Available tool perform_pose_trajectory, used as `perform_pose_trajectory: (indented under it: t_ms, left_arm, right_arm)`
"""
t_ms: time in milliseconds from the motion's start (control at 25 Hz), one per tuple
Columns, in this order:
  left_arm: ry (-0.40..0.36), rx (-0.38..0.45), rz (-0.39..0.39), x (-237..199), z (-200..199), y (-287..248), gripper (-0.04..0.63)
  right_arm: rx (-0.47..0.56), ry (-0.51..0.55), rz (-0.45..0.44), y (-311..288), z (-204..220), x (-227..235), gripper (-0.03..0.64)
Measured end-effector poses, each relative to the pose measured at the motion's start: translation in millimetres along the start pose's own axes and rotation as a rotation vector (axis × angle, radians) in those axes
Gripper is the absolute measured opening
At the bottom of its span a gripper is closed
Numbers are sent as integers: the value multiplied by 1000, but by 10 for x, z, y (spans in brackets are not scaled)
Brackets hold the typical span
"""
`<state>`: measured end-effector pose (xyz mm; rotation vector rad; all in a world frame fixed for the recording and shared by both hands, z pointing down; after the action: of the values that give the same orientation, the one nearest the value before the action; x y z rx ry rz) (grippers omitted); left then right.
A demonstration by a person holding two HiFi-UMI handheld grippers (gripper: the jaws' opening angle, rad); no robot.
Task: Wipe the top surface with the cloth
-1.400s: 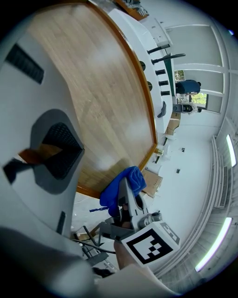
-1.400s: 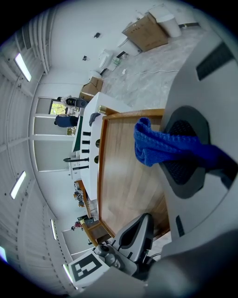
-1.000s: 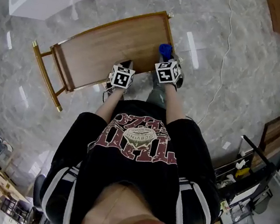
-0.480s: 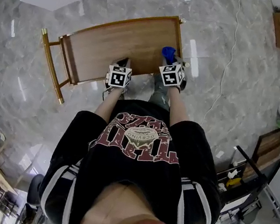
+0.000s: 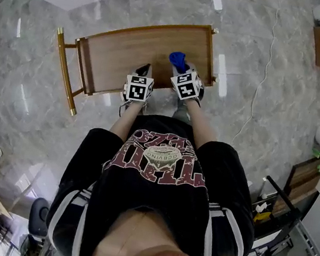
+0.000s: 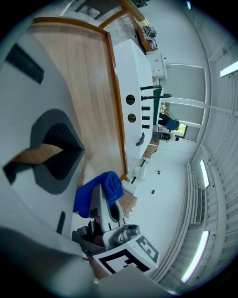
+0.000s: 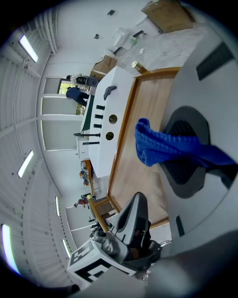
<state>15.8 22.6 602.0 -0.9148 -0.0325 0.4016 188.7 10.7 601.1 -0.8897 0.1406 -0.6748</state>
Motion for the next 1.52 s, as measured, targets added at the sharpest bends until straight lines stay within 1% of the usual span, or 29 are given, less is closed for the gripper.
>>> perform_pose_trajectory:
  t_ms: [160, 320, 520, 680, 840, 1120, 1520]
  left_arm:
    - [8, 53, -9, -23, -106, 90, 46]
    - [14, 106, -23, -50, -230, 208, 46]
    - [24, 173, -52, -167, -402, 381, 46]
    - [42, 228, -69, -240, -530, 525, 46]
    - [38, 286, -85, -278, -702, 693, 46]
    - [30, 405, -120, -343, -1019, 1010, 46]
    - [-6, 530, -121, -280, -1375, 1455, 46]
  right_arm:
    - [54, 20, -50, -51, -241, -149, 58]
    - [100, 43, -67, -58, -421, -227, 58]
    - [195, 48, -90, -4, -738, -317, 58]
    - [271, 73, -115, 84, -1018, -429, 58]
    - [326, 99, -131, 152, -1231, -534, 58]
    - [429, 99, -145, 329, -1509, -640, 58]
    - [567, 142, -149, 719, -1884, -781, 58]
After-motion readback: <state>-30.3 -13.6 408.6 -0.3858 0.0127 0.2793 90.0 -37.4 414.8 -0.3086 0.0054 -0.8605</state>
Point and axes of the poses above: the fingertips, and each gripper's own axes: y backward along the fingers, x to its right, z out of its underside, the point moved 9 cm from there along y, backward along the fingers, and after that the axes turned 7 degrees about -z, right-handed, at the moved point
